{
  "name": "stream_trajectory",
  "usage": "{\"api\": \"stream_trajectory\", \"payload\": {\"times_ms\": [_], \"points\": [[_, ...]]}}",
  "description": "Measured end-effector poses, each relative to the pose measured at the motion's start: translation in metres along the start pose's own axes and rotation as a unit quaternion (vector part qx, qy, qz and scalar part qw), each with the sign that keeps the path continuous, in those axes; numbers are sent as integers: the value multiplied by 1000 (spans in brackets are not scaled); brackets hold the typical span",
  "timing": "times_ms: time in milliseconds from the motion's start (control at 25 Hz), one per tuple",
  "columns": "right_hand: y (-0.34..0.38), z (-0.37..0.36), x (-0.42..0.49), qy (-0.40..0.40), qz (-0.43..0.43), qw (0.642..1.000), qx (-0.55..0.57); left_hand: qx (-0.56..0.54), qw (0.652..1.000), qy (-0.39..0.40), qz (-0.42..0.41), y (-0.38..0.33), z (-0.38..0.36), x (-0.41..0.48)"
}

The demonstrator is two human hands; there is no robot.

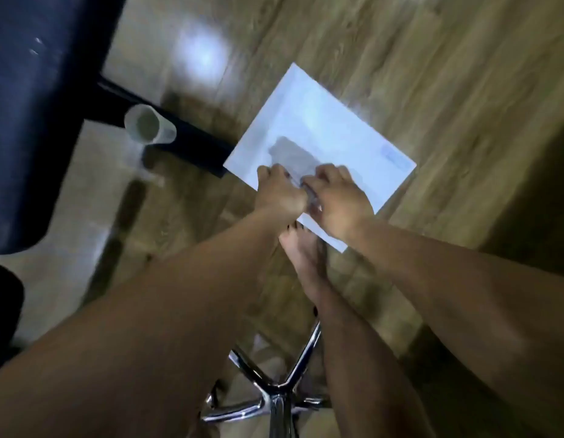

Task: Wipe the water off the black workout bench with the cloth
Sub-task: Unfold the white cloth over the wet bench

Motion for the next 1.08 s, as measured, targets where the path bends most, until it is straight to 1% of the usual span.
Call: {"api": "stream_trajectory", "payload": {"times_ms": [80, 120, 200, 240, 280, 320, 360, 400, 480, 520, 600, 640, 720, 760, 840, 880, 920, 960, 1000, 1040, 1080], "points": [[-4, 1, 14, -20, -20, 1000, 1, 29, 998, 10, -46, 4, 0, 1], [-7, 5, 16, -23, -41, 999, 24, 7, 998, 25, -51, 9, 3, -2], [-3, 24, 14, -49, -91, 986, 133, -113, 991, 67, 4, 20, 14, -14], [8, 37, 1, -69, -121, 972, 188, -193, 976, 91, 48, 24, 21, -29], [25, 51, -13, -95, -135, 954, 249, -284, 948, 117, 83, 23, 29, -47], [46, 64, -32, -108, -150, 935, 304, -363, 919, 127, 90, 17, 41, -69], [73, 74, -53, -112, -155, 915, 356, -420, 896, 125, 77, 15, 54, -89], [101, 86, -72, -109, -159, 892, 410, -460, 879, 107, 59, 15, 72, -110], [150, 104, -107, -90, -154, 849, 497, -496, 866, 55, 9, 26, 110, -158], [171, 112, -120, -76, -144, 834, 528, -514, 857, 37, -21, 36, 128, -181], [228, 120, -139, -27, -119, 810, 574, -551, 832, -14, -66, 79, 175, -233], [259, 118, -145, 1, -115, 797, 593, -564, 821, -55, -69, 109, 198, -257], [321, 105, -151, 44, -125, 784, 607, -590, 794, -140, -47, 180, 240, -300], [352, 93, -151, 64, -133, 767, 625, -606, 777, -170, -30, 216, 254, -321], [409, 65, -151, 134, -155, 695, 689, -636, 748, -188, -25, 266, 265, -353], [443, 48, -155, 179, -171, 673, 697, -646, 739, -188, -36, 288, 265, -368], [470, 32, -162, 222, -179, 678, 678, -654, 734, -178, -47, 305, 260, -379], [494, 17, -172, 254, -181, 699, 643, -667, 724, -167, -51, 322, 252, -390], [513, 5, -180, 268, -174, 728, 606, -692, 702, -158, -53, 339, 242, -399], [529, -7, -189, 287, -165, 748, 575, -728, 666, -152, -59, 355, 232, -407], [544, -19, -199, 313, -152, 760, 549, -766, 621, -150, -68, 370, 223, -415]]}}
Point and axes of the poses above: each hand's wrist, its own x-axis towards the middle knuckle, its own z-axis out of the back of the hand, y = z × x, the point moved 8 cm from there along x, towards the middle knuckle
